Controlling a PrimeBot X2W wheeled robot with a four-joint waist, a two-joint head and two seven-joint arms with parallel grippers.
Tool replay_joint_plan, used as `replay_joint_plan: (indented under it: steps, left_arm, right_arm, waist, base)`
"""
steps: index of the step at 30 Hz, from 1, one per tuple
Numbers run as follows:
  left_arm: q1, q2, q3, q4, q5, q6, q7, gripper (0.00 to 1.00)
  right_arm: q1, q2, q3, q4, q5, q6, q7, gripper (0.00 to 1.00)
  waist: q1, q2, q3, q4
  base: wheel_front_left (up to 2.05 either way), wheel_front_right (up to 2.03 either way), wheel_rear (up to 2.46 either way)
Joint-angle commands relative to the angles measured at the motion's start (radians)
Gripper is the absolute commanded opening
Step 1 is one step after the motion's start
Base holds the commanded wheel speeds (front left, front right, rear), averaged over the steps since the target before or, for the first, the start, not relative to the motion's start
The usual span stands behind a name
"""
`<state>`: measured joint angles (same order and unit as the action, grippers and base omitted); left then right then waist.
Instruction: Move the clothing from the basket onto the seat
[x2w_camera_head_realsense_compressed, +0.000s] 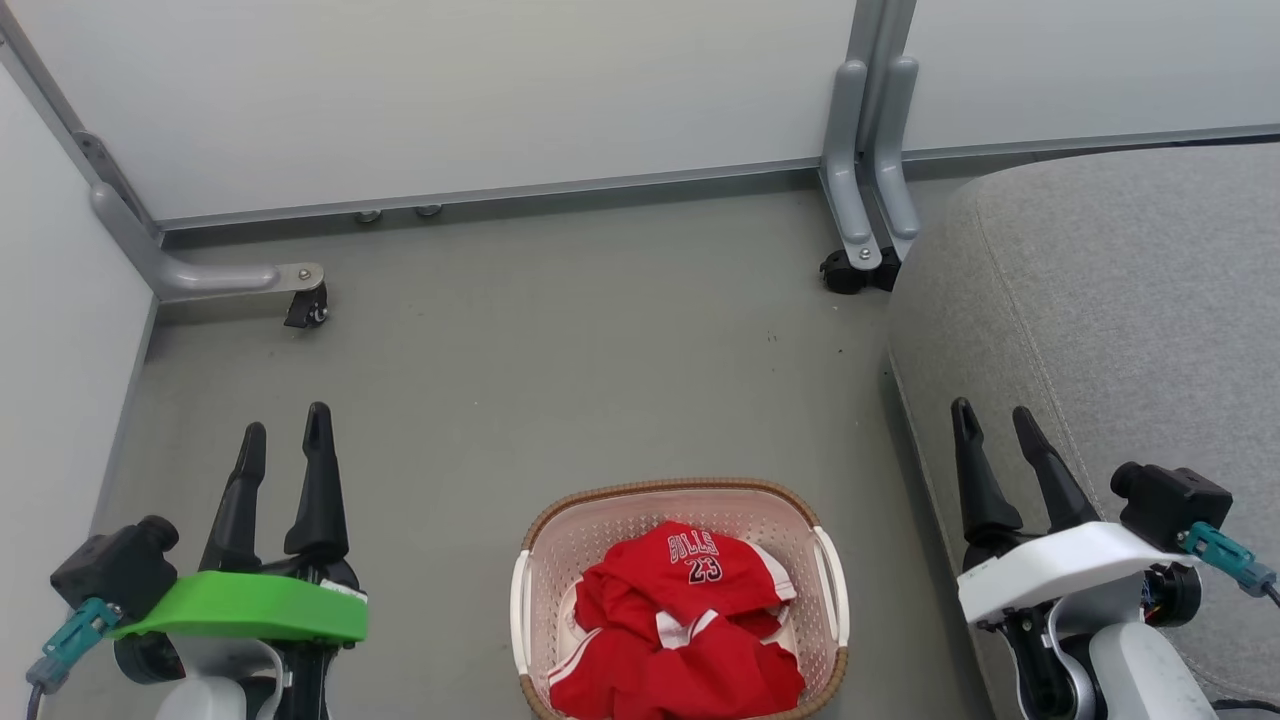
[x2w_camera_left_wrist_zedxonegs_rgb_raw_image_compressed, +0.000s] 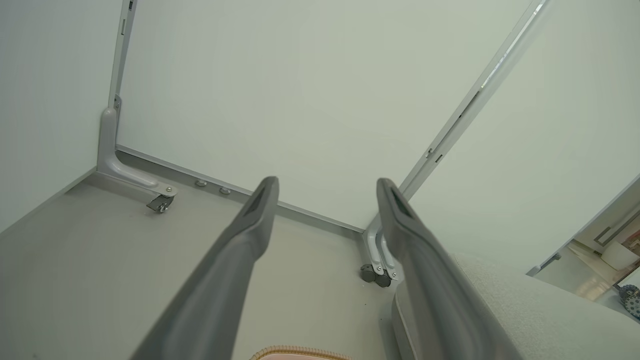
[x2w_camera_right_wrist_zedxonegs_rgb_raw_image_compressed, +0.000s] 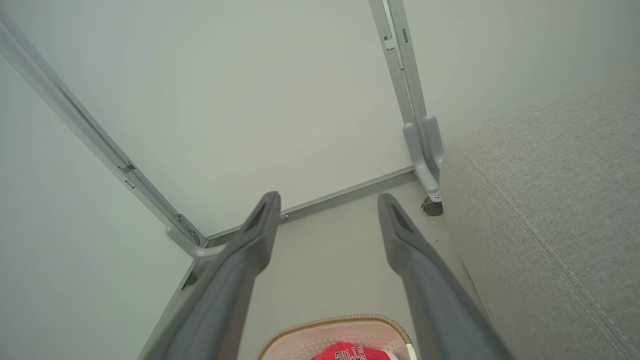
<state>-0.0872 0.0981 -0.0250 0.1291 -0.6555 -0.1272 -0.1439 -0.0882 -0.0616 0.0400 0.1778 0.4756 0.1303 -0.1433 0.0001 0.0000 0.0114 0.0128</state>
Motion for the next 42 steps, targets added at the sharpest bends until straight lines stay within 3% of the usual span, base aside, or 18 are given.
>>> replay_joint_plan:
  steps: [1,22,42]
  left_arm:
    - [0.003,0.005,0.001,-0.003,0.034,-0.004,-0.010,1.00]
    - [0.003,-0.002,0.010,0.091,0.278,-0.004,-0.060,1.00]
    - [0.005,-0.012,0.022,0.143,0.422,-0.005,-0.099,1.00]
  right_arm:
    - [-0.018,-0.004,0.000,0.001,-0.033,0.000,-0.011,1.00]
    - [-0.030,0.005,0.004,0.054,-0.258,0.000,-0.045,1.00]
    - [-0.019,0.010,0.001,0.052,-0.407,0.001,-0.070,1.00]
  waist:
    - [0.0000,0.0000,0.000,0.000]
    - [0.0000,0.0000,0.006,0.003]
    - [-0.0001,0.0000,0.017,0.005]
  base:
    - [0.00,0.00,0.00]
    - [0.00,0.00,0.00]
    - [0.00,0.00,0.00]
